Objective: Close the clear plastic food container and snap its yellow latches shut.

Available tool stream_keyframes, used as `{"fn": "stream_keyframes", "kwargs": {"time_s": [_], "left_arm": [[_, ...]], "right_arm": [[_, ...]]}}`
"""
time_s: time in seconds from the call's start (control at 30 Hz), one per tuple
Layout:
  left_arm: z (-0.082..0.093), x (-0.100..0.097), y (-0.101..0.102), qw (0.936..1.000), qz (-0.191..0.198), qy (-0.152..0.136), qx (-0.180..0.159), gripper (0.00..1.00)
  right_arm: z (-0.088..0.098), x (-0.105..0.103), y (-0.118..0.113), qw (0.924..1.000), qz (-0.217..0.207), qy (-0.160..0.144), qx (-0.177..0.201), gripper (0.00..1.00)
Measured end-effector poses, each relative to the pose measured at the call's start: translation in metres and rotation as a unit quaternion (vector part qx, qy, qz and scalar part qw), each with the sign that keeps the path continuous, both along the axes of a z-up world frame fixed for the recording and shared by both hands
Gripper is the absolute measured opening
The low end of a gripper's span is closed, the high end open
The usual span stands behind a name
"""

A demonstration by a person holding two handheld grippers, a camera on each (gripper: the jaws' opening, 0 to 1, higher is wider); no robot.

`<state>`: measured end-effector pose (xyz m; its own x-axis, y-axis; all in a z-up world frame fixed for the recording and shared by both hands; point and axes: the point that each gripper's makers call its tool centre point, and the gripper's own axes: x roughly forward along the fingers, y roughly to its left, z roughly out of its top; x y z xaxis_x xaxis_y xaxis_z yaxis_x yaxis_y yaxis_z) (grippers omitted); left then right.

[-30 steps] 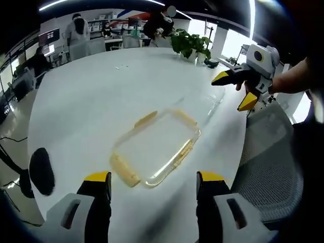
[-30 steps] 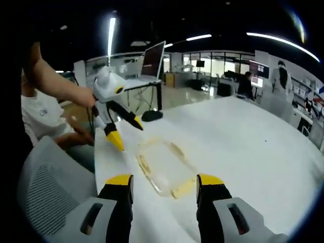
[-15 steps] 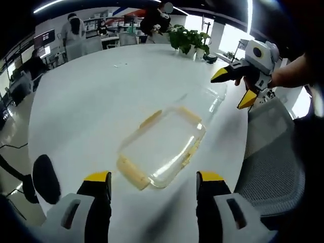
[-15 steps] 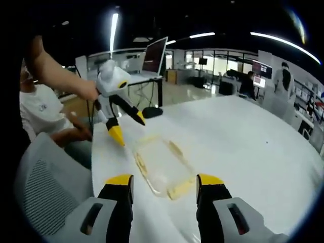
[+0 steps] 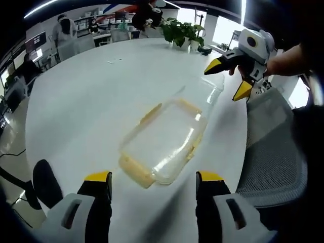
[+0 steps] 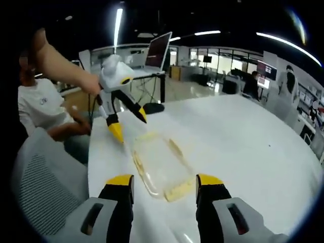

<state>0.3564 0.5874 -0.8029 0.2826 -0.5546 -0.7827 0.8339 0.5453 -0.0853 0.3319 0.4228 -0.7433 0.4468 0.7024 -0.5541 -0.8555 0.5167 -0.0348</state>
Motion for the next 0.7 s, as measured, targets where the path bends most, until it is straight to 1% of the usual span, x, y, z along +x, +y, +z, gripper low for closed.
{"fn": "stream_keyframes", "kwargs": {"time_s": [0.1, 0.2, 0.27, 0.3, 0.57, 0.7], "left_arm": [[0.000, 0.001, 0.002, 0.9999, -0.009, -0.002, 0.009, 0.63], [-0.001, 0.002, 0.002, 0.9998, -0.019, -0.003, 0.010, 0.64], [-0.002, 0.002, 0.003, 0.9994, -0.028, -0.005, 0.018, 0.64], [-0.003, 0.003, 0.005, 0.9986, -0.041, -0.009, 0.030, 0.64], [-0.004, 0.007, 0.007, 0.9975, -0.057, -0.008, 0.040, 0.64], [-0.008, 0.007, 0.008, 0.9957, -0.075, -0.006, 0.054, 0.64]], "right_arm": [[-0.001, 0.001, 0.001, 1.0000, 0.005, 0.002, -0.004, 0.49], [-0.003, 0.001, 0.002, 0.9998, 0.014, 0.002, -0.012, 0.49], [-0.004, 0.001, 0.002, 0.9997, 0.017, 0.003, -0.015, 0.49], [-0.006, 0.002, 0.002, 0.9996, 0.022, 0.003, -0.020, 0.49], [-0.010, 0.008, 0.002, 0.9989, 0.030, 0.009, -0.034, 0.49], [-0.010, 0.012, 0.003, 0.9983, 0.038, 0.012, -0.042, 0.49]]}}
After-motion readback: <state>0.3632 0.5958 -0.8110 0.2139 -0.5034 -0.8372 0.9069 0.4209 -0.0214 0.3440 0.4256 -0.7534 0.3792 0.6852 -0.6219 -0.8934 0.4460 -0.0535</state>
